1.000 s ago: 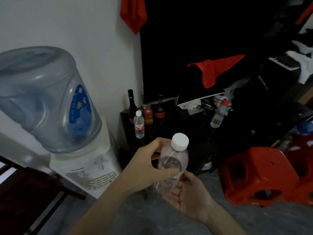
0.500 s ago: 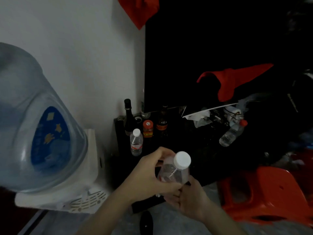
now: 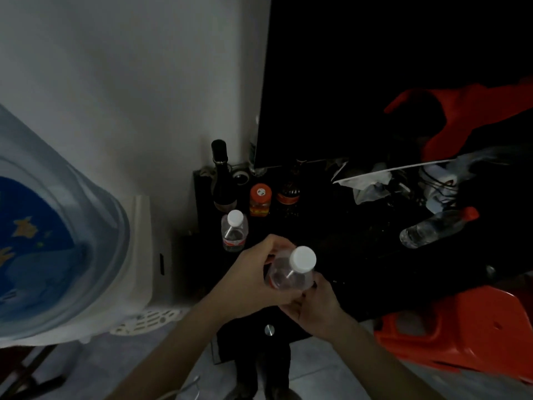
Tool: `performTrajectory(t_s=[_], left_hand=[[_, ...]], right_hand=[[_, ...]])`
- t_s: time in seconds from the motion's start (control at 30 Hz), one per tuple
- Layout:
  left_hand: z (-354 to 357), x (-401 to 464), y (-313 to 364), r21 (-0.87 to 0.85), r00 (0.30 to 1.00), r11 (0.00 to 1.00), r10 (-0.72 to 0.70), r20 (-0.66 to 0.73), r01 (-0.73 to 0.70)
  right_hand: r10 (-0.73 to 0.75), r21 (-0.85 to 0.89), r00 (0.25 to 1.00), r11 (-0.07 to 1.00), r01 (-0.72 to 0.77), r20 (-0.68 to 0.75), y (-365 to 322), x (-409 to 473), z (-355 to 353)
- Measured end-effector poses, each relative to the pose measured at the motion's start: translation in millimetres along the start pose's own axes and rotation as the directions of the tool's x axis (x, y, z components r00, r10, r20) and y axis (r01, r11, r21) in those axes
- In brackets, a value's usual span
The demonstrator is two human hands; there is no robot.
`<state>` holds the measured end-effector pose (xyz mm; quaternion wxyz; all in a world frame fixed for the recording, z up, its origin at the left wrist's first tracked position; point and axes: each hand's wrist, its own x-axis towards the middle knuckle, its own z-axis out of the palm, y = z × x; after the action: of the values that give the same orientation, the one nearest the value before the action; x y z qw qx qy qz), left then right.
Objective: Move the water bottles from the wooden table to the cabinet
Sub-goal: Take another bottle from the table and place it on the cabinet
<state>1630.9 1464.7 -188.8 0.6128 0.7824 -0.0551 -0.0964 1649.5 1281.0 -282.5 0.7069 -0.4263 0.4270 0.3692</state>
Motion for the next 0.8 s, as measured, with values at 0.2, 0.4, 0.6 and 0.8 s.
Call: performTrajectory(t_s=[0.2, 0.4, 0.6, 0.8], left_hand=[[14.0, 22.4, -24.6, 0.005, 0.995, 0.999, -0.038, -0.091, 0.038], [28.8, 47.7, -45.1, 0.037, 0.986, 0.997, -0.065, -0.151, 0.072], [41.1, 70.3, -66.4, 0.038, 0.968, 0.992, -0.107, -0.226, 0.119], [45.8, 90.4, -77.2, 0.037, 0.959, 0.987, -0.140, -0.248, 0.154]], right_hand=[[0.024, -0.049, 0.998, 0.999, -0.021, 0.060, -32.9, 37.8, 6.1], [0.050, -0.110, 0.996, 0.993, -0.041, 0.077, -58.1, 73.1, 15.2], [-0.023, -0.192, 0.996, 0.981, 0.006, -0.083, -73.3, 91.5, 18.4], [-0.065, -0.257, 0.987, 0.966, 0.026, -0.144, -85.1, 103.4, 13.7]])
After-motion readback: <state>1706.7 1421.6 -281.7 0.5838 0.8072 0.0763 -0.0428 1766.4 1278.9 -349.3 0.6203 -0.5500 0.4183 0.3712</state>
